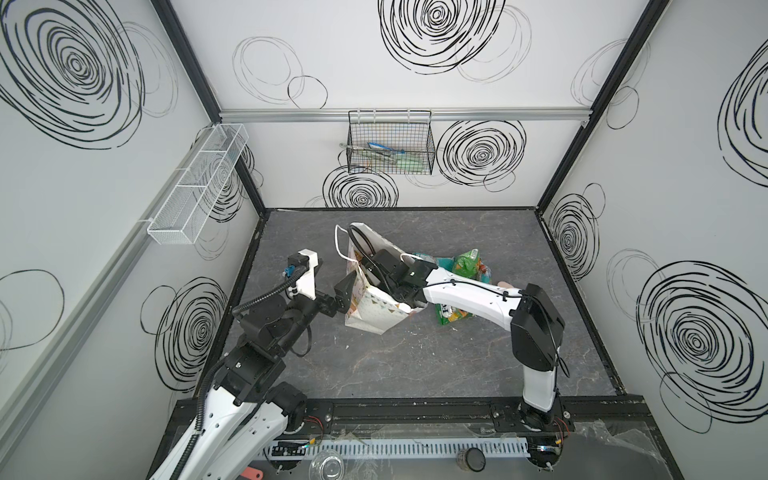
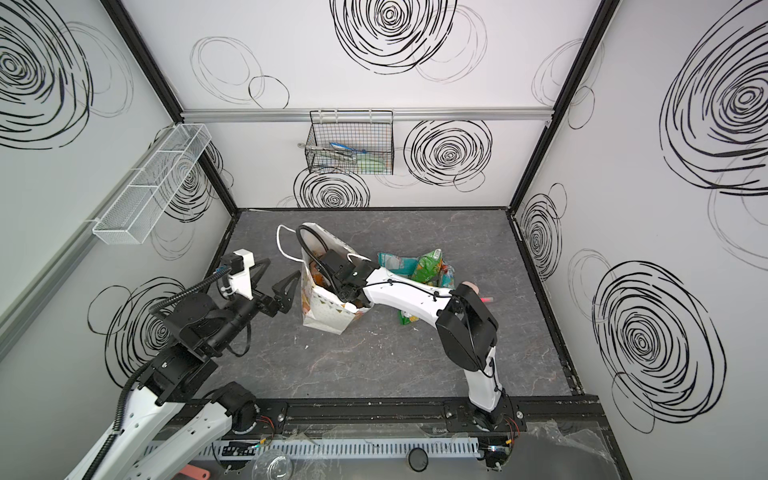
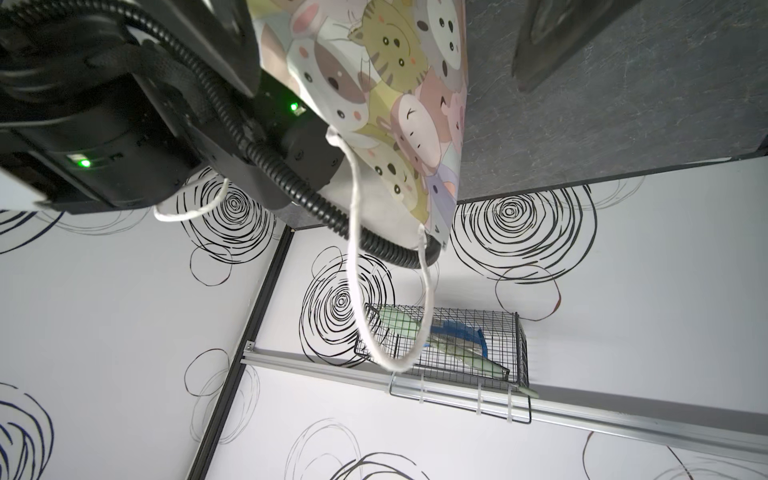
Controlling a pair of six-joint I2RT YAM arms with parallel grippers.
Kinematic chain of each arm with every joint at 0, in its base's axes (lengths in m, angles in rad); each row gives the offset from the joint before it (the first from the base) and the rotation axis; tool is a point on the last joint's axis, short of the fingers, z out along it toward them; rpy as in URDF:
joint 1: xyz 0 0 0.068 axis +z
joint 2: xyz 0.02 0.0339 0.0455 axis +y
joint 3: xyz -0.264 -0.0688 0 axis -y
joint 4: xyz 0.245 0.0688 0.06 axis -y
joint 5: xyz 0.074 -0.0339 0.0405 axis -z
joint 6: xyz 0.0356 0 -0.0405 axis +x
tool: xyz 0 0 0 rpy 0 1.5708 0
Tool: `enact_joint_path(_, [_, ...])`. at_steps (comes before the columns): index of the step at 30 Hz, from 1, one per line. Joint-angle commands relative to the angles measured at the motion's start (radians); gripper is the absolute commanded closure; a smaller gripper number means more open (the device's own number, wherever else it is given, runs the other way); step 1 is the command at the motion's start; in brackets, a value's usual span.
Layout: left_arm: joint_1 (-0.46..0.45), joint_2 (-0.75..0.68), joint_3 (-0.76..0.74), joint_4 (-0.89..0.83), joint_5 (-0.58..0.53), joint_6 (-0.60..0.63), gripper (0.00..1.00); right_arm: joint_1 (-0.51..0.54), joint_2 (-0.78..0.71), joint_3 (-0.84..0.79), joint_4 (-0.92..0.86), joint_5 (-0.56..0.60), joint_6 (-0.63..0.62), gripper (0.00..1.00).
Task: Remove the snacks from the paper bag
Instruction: 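Grasp the yellow snack packet deep in the paper bag with the right gripper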
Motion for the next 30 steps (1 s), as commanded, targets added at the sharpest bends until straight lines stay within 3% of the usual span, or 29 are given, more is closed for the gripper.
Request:
enact_joint_path(1, [-0.007,0.001,-0.02,0.056,-0.055,0.003,0.0,-0.006,-0.026,0.042,-0.027,-0.016,0.003,1.0])
enact_joint_path(6, [-0.007,0.015,-0.027,0.062,-0.074,-0.011,0.01,0.014,-0.008,0.002,-0.02,-0.035,0.018,1.0])
enact_joint_path(13, [0.005,0.08,-0.009,0.041,-0.129,-0.062,0.15,0.052,-0.012,-0.066,-0.005,-0.02,0.033,1.0])
enact_joint_path(16, [0.019,0.093,-0.013,0.059,-0.086,-0.072,0.19,0.056,-0.017,-0.109,0.014,-0.043,0.047,1.0])
enact_joint_path(22, [0.035,0.162,-0.005,0.046,-0.035,-0.087,0.52,0.079,-0.055,-0.142,0.049,-0.034,0.054,1.0])
enact_joint_path(26, [0.061,0.236,0.01,0.029,0.065,-0.088,0.66,0.08,-0.082,-0.162,0.082,-0.039,0.06,1.0])
enact_joint_path(30, [0.095,0.269,0.018,0.022,0.092,-0.1,0.77,0.079,-0.103,-0.161,0.086,-0.035,0.06,1.0])
